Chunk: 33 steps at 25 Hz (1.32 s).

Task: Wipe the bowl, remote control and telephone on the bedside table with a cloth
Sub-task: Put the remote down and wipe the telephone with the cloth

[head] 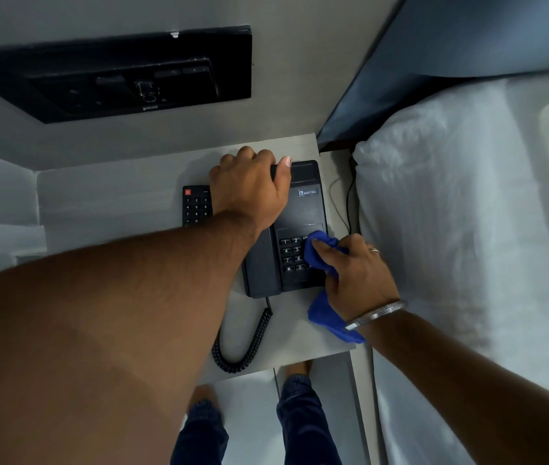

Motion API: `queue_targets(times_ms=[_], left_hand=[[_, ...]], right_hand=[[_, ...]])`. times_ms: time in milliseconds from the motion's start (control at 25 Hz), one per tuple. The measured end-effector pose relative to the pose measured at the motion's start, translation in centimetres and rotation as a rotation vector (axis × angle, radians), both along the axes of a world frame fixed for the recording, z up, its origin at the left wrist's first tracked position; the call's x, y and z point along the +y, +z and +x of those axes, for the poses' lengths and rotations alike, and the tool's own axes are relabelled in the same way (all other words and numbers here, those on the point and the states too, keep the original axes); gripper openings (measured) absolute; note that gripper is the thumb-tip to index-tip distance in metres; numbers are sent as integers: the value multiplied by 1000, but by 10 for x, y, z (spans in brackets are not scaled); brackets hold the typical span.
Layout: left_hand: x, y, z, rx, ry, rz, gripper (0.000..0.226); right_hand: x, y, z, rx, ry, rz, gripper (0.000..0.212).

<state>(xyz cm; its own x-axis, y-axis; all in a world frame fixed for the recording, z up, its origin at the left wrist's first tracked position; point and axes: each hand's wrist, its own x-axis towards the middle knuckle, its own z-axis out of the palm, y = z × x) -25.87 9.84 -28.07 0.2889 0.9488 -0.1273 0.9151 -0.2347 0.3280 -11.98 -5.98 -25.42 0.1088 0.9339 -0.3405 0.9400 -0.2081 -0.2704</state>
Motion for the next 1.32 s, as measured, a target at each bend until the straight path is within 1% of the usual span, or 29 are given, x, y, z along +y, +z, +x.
queue_targets(times_ms=[80, 160, 240, 320, 400, 480, 520, 600, 720, 760, 840, 920, 960, 1000, 1080, 1160, 1240, 1320], left_hand=[[1, -1, -3, -3, 2, 6, 57], [2, -1, -4, -11, 12, 2, 54], [2, -2, -4, -17, 15, -5, 53], [1, -2, -4, -16, 25, 1, 54], [1, -3, -3, -19, 28, 14, 55], [1, -4, -4, -26, 28, 20, 54], [1, -4, -4, -28, 26, 23, 54], [1, -4, -4, -26, 21, 23, 57], [1, -4, -5, -20, 1, 15, 59], [1, -3, -6, -17, -5, 12, 58], [1, -1, -7, -10, -13, 5, 56], [0, -1, -6, -9, -5, 3, 55], [0, -1, -6, -14, 2, 1, 55], [0, -2, -6, -21, 7, -1, 55], [1, -2, -5, -19, 12, 3, 55], [0, -1, -5, -11, 9, 10, 54], [0, -2, -5, -13, -3, 11, 53], [0, -2, -6, -19, 0, 11, 53]], right_hand=[[-3, -4, -8, 52, -77, -5, 55], [-20, -5, -15, 114, -127, -64, 55], [-46, -2, -17, 139, -136, -152, 54], [-63, 4, -15, 138, -149, -186, 52], [-58, 7, -13, 71, -137, -86, 54], [-38, 6, -20, -21, -53, 55, 59], [-27, 6, -29, -46, 12, 70, 61], [-12, 2, -46, -59, 110, 31, 67], [-7, -3, -48, -116, 151, -13, 70], [-10, -3, -42, -150, 138, -27, 69], [-20, -3, -23, -185, 23, -78, 63], [-30, -3, -3, -177, -136, -63, 58], [-37, -2, 0, -183, -161, -47, 59], [-41, -2, -2, -190, -126, -26, 64], [-40, -3, -24, -161, 19, 33, 77], [-34, -10, -50, -143, 89, 47, 81], [-33, -14, -57, -141, 62, 18, 83], [-42, -18, -45, -141, -10, 10, 86]])
